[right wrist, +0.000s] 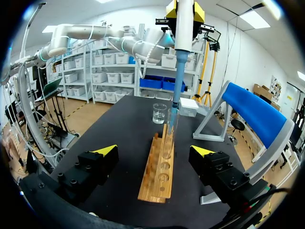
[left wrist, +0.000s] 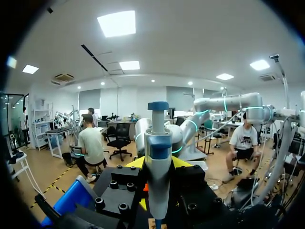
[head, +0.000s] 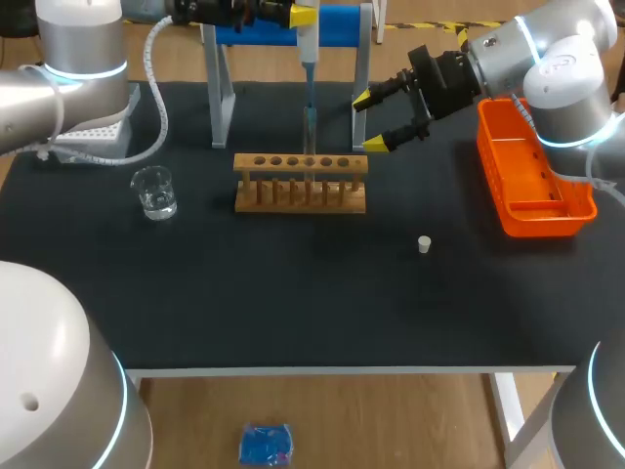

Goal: Invert the test tube, pick up the pipette, mount the tip to pipette, aspirate from beaker and dispense into the tube, eject the tip, return the pipette, and cap with the stopper.

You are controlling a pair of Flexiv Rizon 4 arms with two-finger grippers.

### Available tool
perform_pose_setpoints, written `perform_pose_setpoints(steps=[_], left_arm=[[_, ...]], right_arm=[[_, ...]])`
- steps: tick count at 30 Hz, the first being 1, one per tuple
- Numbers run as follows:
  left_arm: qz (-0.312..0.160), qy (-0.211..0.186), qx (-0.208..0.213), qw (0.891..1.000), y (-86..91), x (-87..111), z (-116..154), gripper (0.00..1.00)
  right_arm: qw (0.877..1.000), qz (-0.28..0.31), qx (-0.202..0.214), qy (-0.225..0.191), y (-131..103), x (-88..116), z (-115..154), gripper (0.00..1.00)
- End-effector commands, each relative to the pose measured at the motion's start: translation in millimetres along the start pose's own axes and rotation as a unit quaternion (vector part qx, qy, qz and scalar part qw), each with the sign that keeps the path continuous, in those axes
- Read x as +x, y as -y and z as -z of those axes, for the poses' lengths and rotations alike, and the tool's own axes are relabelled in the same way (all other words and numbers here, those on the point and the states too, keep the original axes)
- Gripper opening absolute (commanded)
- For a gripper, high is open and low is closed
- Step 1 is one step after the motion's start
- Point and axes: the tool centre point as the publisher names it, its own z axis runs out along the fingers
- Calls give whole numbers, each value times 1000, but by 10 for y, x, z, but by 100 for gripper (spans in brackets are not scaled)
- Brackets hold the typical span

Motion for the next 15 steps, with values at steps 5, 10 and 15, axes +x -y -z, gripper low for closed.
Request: perform_pose_setpoints(steps=[5, 10, 15], left_arm=[[-2, 3, 2, 1000, -25, 3, -16, 0], [-2, 5, 3, 1000, -43, 0, -16, 0], [-2, 6, 4, 1000, -63, -1, -13, 0]], right_arm=[[1000, 0, 1, -2, -2, -9, 10, 100], [1000, 0, 1, -2, -2, -9, 10, 100], [1000, 0, 1, -2, -2, -9, 10, 100]])
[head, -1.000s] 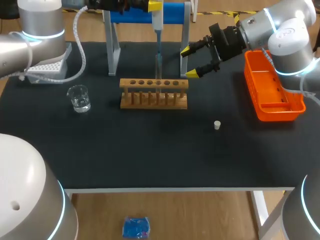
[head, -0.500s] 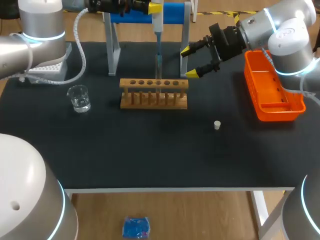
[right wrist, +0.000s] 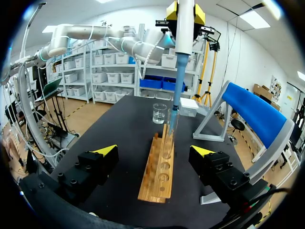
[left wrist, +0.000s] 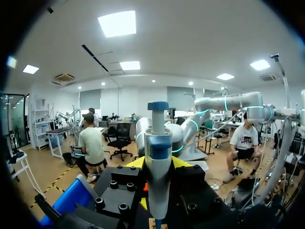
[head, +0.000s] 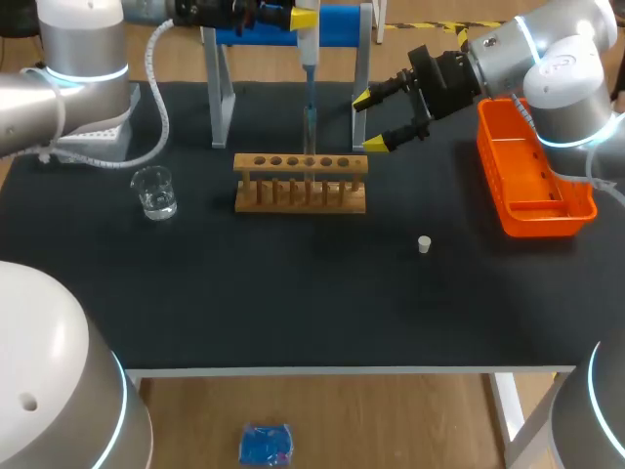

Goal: Invert the test tube, pick up the pipette, mount the tip to pipette, aspirate from beaker and dispense into the tube, eject the tip, return the pipette, and cap with the stopper.

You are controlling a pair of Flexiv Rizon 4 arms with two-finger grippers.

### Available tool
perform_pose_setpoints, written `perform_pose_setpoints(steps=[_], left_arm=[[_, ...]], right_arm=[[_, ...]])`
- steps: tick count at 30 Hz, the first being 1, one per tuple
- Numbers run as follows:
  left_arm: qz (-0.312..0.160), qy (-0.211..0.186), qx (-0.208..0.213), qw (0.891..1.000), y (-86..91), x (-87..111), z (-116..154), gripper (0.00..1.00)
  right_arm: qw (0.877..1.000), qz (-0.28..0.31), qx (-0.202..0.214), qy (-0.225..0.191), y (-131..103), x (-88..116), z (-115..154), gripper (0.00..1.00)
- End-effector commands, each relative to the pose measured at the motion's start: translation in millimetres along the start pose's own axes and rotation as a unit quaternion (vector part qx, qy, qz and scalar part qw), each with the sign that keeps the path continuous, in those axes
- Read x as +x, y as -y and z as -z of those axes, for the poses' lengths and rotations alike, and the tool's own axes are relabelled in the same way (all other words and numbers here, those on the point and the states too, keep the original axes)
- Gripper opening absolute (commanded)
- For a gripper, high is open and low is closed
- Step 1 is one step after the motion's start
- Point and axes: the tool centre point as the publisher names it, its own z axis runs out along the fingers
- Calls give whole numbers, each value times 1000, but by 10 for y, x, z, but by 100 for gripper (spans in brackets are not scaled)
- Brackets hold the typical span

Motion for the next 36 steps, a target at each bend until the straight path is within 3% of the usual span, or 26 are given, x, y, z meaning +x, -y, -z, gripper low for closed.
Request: perform_pose_setpoints(steps=[1, 36], left_arm=[[-1, 3, 2, 1000, -16, 11, -10, 0], [5, 5, 4, 1000, -91, -14, -10, 0]], right_arm=[[1000, 0, 1, -2, -2, -9, 10, 100], [1000, 0, 1, -2, -2, -9, 10, 100]])
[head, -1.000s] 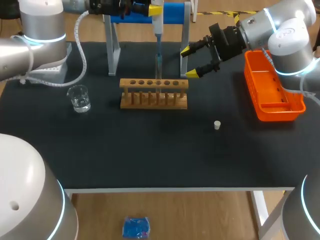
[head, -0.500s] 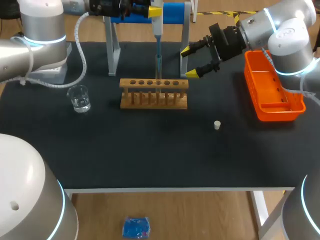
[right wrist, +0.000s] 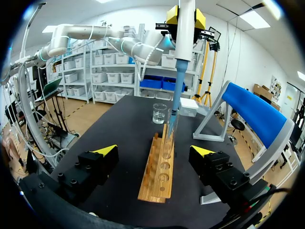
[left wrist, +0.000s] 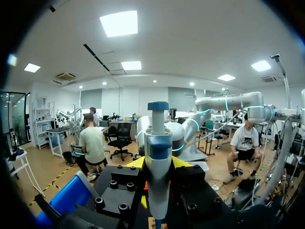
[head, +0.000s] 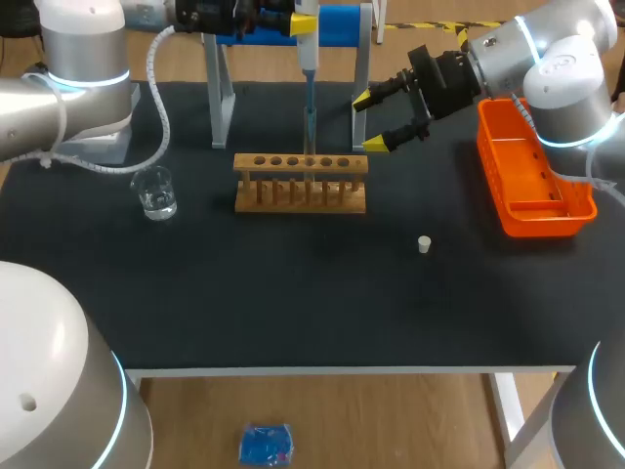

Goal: Invert the test tube, pick up the pipette, mount the tip to pipette, aspirate from beaker and dispense into the tube, eject the tip, return the pipette, and cap with the stopper.

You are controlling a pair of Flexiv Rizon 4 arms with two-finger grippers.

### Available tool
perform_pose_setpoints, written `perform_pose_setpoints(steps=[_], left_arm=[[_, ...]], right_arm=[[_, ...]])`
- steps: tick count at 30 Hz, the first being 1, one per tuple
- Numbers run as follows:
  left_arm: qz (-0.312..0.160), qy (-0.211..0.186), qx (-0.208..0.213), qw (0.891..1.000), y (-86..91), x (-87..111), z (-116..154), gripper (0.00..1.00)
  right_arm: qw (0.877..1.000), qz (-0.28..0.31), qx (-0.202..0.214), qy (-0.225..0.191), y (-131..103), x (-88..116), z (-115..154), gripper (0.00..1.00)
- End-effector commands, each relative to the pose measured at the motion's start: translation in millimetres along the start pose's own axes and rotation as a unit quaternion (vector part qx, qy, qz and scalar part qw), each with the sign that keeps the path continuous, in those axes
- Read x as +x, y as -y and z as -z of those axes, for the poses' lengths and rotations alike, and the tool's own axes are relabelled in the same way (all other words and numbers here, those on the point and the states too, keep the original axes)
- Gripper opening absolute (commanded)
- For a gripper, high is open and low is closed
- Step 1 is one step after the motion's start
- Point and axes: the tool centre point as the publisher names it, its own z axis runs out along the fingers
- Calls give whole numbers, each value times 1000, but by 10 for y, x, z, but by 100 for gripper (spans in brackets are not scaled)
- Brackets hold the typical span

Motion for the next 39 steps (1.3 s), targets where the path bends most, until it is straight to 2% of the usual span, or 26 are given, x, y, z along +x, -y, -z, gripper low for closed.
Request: perform_pose_setpoints(steps=[1, 28, 34, 39], left_arm=[[-1, 1, 1, 1000, -4, -2, -11, 0], [-1, 1, 1, 1000, -4, -2, -11, 0], [-1, 1, 1, 1000, -4, -2, -11, 0], [-1, 1, 1, 1000, -4, -2, -11, 0]], right_arm=[[1000, 0, 1, -2, -2, -9, 10, 100], [1000, 0, 1, -2, -2, -9, 10, 100], [999, -8, 22, 23, -355, 72, 369, 100], [997, -48, 39, 44, -625, 124, 625, 100]])
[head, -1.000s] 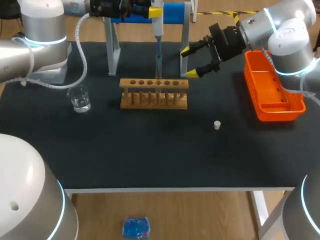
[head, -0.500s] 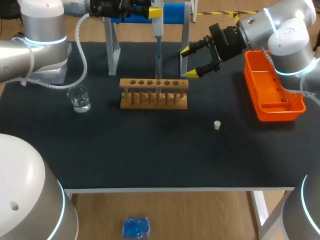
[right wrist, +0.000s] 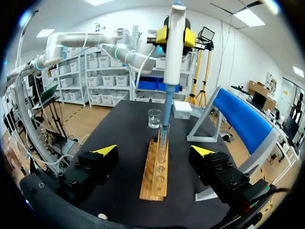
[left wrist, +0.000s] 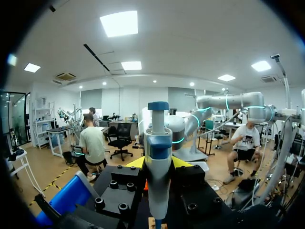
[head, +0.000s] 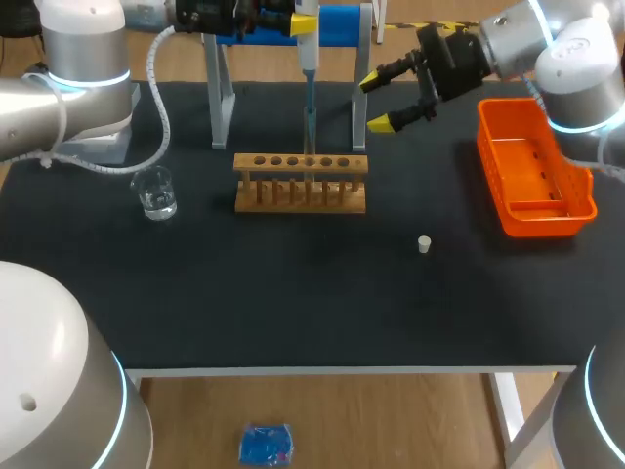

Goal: Invert the test tube, pick up the pipette, mount the tip to pipette, aspirate from beaker and dispense into the tube, eject the tip, return the pipette, and cap with the stopper.

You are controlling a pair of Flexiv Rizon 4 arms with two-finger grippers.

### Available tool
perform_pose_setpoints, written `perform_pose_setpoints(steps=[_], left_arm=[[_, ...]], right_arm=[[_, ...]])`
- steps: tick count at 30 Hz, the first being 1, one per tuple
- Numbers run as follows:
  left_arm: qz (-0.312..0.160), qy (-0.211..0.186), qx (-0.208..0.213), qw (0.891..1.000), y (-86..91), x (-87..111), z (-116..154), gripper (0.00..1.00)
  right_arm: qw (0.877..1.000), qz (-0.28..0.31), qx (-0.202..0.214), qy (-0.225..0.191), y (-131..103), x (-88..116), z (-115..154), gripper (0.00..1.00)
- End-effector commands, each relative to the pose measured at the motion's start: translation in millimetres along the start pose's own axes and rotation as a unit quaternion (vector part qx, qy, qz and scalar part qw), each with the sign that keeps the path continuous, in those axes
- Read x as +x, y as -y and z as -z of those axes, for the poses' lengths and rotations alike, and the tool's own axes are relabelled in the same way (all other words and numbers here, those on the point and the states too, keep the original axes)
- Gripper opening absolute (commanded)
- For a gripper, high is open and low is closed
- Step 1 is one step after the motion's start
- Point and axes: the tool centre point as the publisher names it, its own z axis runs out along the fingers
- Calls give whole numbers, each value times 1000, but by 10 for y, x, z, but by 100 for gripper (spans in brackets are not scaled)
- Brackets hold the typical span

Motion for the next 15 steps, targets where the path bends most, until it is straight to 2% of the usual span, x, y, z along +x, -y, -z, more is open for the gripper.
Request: perform_pose_setpoints(steps=[1, 6, 15], left_arm=[[-1, 1, 1, 1000, -1, 1, -8, 0], [-1, 1, 1, 1000, -1, 1, -8, 0], [-1, 1, 1, 1000, -1, 1, -8, 0]], right_arm=[[999, -24, 35, 28, -306, 212, 348, 100], [995, -78, 37, 47, -584, 229, 591, 100], [995, -51, 24, 85, -1152, 324, 927, 100]])
